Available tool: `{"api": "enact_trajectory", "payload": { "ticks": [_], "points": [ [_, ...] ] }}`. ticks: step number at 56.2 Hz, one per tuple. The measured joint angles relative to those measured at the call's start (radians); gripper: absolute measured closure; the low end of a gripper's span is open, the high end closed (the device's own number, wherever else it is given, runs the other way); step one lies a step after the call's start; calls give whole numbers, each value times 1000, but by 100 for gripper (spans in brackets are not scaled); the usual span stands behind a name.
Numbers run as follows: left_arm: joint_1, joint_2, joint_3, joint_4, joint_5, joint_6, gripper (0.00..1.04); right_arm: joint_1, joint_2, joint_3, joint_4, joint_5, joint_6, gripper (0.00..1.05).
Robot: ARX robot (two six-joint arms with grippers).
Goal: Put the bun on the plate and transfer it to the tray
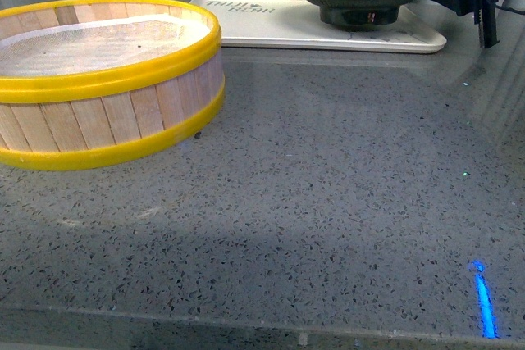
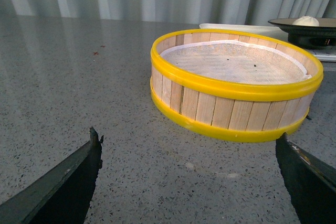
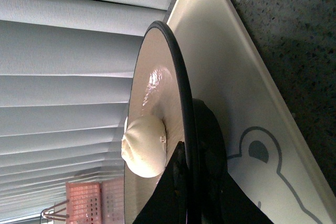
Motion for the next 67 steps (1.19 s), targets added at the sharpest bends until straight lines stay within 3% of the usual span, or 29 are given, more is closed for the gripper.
{"api": "enact_trajectory", "payload": {
  "ticks": [31,45,59,67],
  "points": [
    [0,0,0,0,0,0,7,2,8,-11,-10,0,-14,102],
    [0,0,0,0,0,0,7,2,-21,-74,7,7,-12,61],
    [0,0,0,0,0,0,7,-13,-167,-252,51,66,-24,9],
    [0,0,0,0,0,0,7,-42,-270,-372,69,140,-53,9]
  ]
}}
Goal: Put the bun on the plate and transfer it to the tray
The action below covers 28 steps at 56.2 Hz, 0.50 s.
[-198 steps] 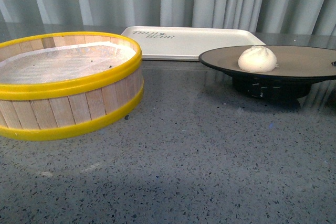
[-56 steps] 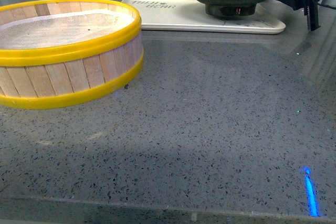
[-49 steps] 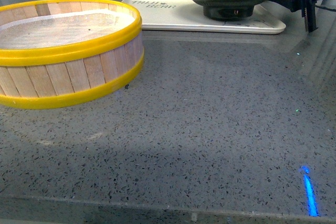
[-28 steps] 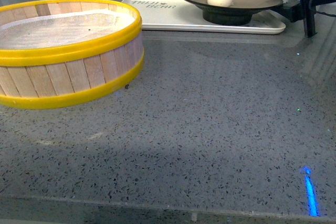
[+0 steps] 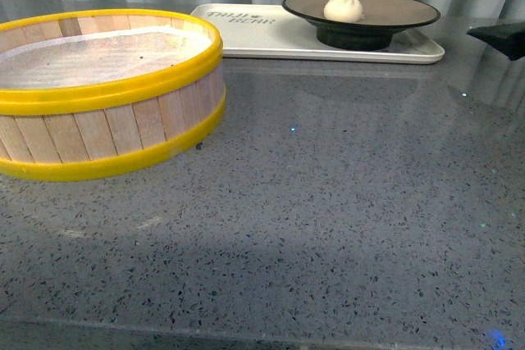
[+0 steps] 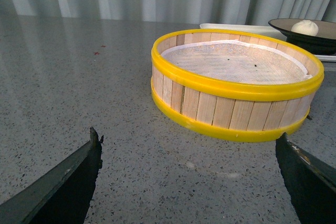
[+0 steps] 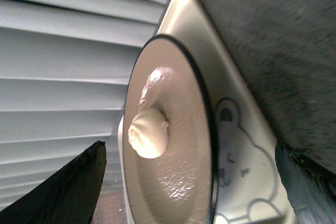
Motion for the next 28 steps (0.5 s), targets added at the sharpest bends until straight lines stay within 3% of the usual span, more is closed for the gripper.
{"api": "enact_trajectory", "payload": {
  "ticks": [6,15,21,28],
  "points": [
    [0,0,0,0,0,0,7,-36,-96,-117,25,78,-50,8],
    [0,0,0,0,0,0,7,-136,-336,-395,106,283,-241,8],
    [0,0,0,0,0,0,7,-210,-600,-668,202,440,-487,8],
    [0,0,0,0,0,0,7,-229,-806,-880,311,540,-754,8]
  ]
}}
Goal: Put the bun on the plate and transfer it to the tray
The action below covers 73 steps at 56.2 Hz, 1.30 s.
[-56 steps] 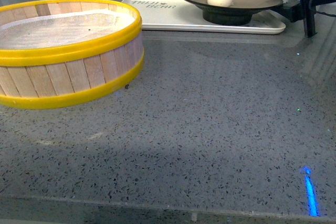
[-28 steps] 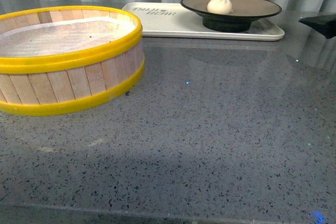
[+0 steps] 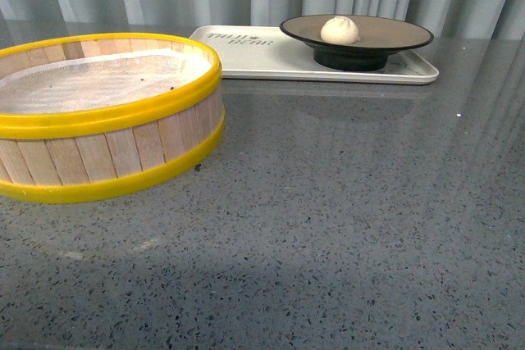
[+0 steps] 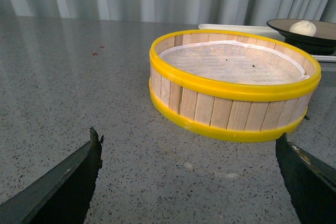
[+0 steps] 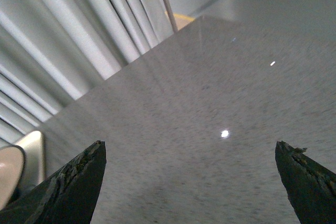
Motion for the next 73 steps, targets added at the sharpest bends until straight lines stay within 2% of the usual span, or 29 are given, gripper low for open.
{"api": "enact_trajectory", "payload": {
  "ticks": [13,15,16,20,21,24,26,47,52,55,57,73],
  "points": [
    [0,0,0,0,0,0,7,52,-291,-319,145,110,-454,8],
    [0,0,0,0,0,0,7,61,-332,-355,146,118,-505,8],
    [0,0,0,0,0,0,7,58,-358,-377,142,83,-511,10],
    [0,0,0,0,0,0,7,39,-459,-448,96,-167,-476,22],
    [0,0,0,0,0,0,7,47,-505,-481,76,-270,-449,27],
    [0,0,0,0,0,0,7,80,-600,-540,28,-357,-413,38],
    [0,0,0,0,0,0,7,105,-671,-578,2,-367,-398,47],
    [0,0,0,0,0,0,7,203,-851,-664,-69,-261,-376,103],
    [0,0,0,0,0,0,7,232,-882,-672,-85,-227,-375,103],
    [0,0,0,0,0,0,7,282,-906,-678,-101,-153,-375,103],
    [0,0,0,0,0,0,7,308,-921,-685,-110,-136,-375,103],
    [0,0,0,0,0,0,7,332,-1019,-736,-148,-134,-375,103]
  ]
}}
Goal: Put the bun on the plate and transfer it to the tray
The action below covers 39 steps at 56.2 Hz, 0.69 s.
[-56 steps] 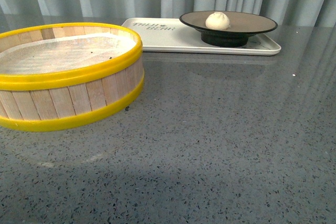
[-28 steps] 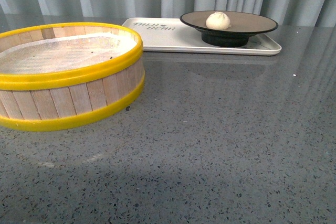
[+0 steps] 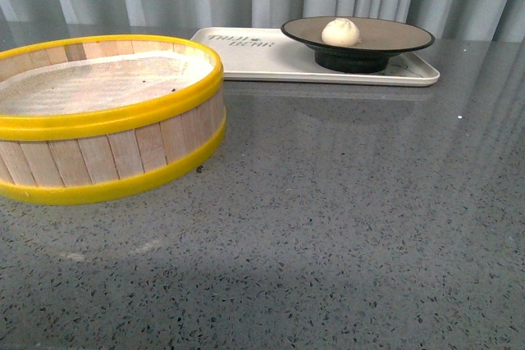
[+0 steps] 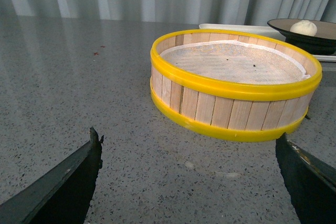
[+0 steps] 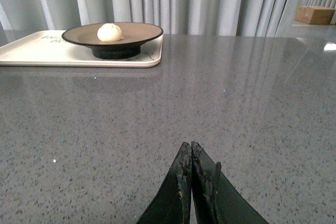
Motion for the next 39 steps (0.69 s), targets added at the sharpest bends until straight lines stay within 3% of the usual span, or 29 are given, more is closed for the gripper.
{"api": "enact_trajectory", "payload": {
  "ticks": [23,28,39],
  "points": [
    [0,0,0,0,0,0,7,0,-105,-2,-101,0,0,103],
    [0,0,0,0,0,0,7,0,-230,-1,-261,-1,0,103],
    [0,0,0,0,0,0,7,1,-269,-1,-271,-1,0,103]
  ]
}}
